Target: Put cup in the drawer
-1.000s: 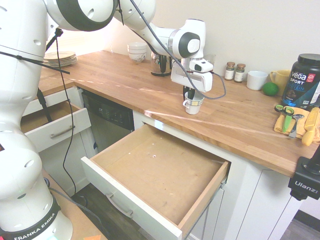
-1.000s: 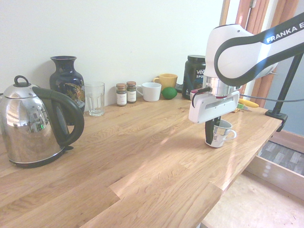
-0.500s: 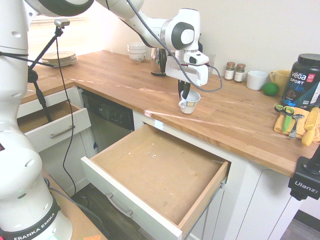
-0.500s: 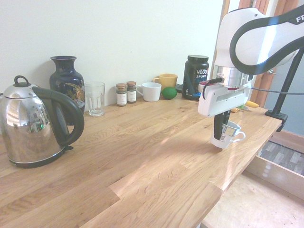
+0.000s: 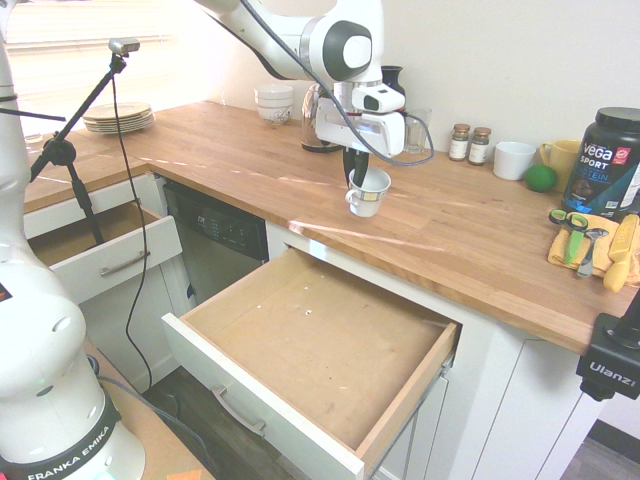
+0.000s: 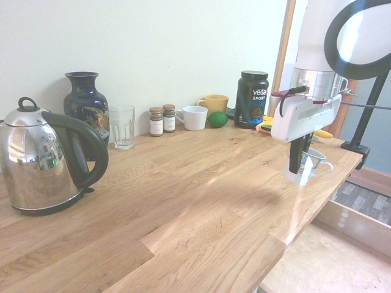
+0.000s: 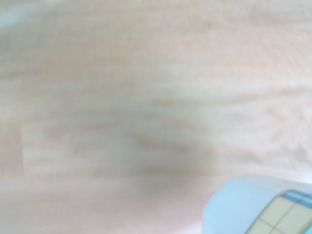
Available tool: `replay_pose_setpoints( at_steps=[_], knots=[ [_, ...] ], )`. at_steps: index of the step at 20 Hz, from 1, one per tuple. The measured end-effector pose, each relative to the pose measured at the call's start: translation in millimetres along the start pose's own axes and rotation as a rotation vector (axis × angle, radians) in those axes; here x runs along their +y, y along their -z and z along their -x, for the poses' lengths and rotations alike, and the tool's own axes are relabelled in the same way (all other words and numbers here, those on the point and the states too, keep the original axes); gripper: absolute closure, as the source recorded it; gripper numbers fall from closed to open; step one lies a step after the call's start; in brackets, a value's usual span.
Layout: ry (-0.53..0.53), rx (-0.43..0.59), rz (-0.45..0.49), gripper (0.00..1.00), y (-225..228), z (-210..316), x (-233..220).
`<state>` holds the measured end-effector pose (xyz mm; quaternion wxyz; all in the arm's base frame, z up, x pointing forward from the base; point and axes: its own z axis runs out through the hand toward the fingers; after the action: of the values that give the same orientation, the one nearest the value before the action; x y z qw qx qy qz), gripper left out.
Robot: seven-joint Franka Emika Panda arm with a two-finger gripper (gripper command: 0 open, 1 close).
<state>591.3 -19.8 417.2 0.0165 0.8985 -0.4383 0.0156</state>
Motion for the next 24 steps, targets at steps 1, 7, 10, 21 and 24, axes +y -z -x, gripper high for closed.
replay_pose_setpoints(
  at_steps=[1,7,10,21,24],
  knots=[
    [0.002,0.001,0.002,1.0,3,5,7],
    [0.007,-0.008,0.02,1.0,5,37,51],
    [0.008,-0.012,0.023,1.0,-1,55,73],
    [-0.009,-0.033,0.035,1.0,-44,83,146],
    [-0.012,-0.04,0.038,1.0,-58,88,161]
  ],
)
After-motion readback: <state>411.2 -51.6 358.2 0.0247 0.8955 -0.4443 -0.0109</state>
